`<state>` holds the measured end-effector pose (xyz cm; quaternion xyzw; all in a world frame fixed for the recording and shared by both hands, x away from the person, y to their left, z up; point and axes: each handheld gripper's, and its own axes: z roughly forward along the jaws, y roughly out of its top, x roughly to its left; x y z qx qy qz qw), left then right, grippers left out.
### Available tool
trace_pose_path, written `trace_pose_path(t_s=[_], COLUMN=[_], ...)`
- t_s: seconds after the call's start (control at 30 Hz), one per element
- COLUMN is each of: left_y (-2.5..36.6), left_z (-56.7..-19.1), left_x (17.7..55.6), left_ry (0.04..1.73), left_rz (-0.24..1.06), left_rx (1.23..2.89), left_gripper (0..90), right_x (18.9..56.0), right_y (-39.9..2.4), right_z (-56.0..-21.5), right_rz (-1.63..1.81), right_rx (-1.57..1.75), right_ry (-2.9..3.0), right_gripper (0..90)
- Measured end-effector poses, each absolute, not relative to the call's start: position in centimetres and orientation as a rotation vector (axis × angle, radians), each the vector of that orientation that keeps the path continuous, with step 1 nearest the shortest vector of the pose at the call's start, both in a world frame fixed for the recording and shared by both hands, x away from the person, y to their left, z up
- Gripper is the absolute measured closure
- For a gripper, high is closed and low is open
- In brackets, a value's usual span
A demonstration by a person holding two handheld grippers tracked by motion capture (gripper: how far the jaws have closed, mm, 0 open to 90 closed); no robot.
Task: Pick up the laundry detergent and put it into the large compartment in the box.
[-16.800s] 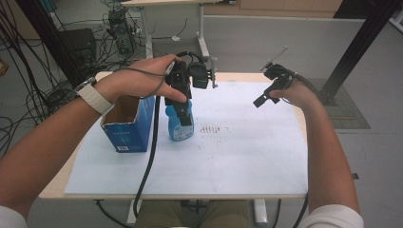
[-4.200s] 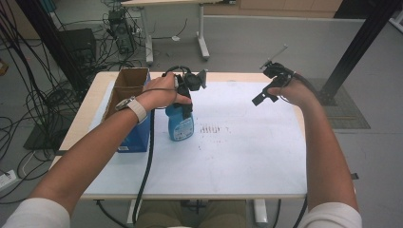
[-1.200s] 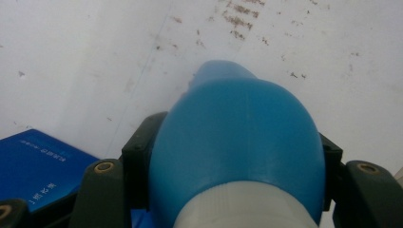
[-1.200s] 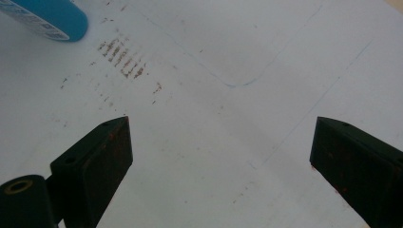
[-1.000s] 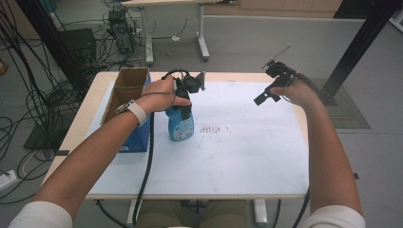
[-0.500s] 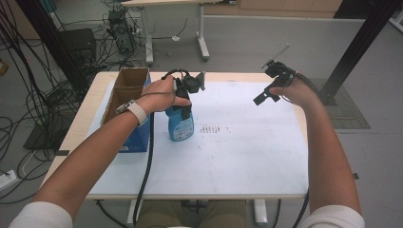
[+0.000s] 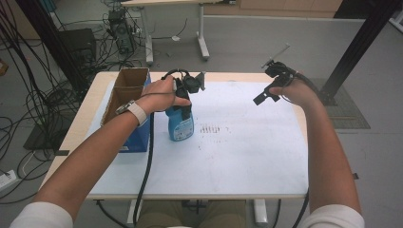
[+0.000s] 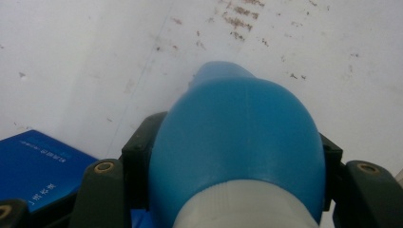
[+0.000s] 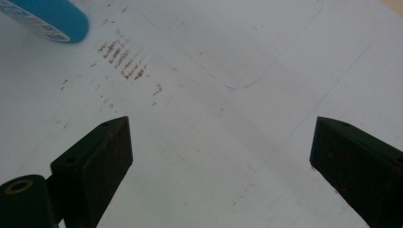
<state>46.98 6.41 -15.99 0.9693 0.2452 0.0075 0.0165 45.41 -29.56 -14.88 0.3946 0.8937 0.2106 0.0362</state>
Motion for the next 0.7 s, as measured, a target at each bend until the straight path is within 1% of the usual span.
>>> trace_pose_path(t_s=[0.7], left_y=[6.5], left_z=[-16.02], left_x=[46.77], left_ry=[0.776], left_rz=[0.031], left_rx=[3.004], left_gripper=[38.1], right_x=[45.43], right_y=[-29.51], right_z=[-14.91], right_rz=[0.649], right_rx=[1.21], right_ry=[2.743], right_gripper=[6.9])
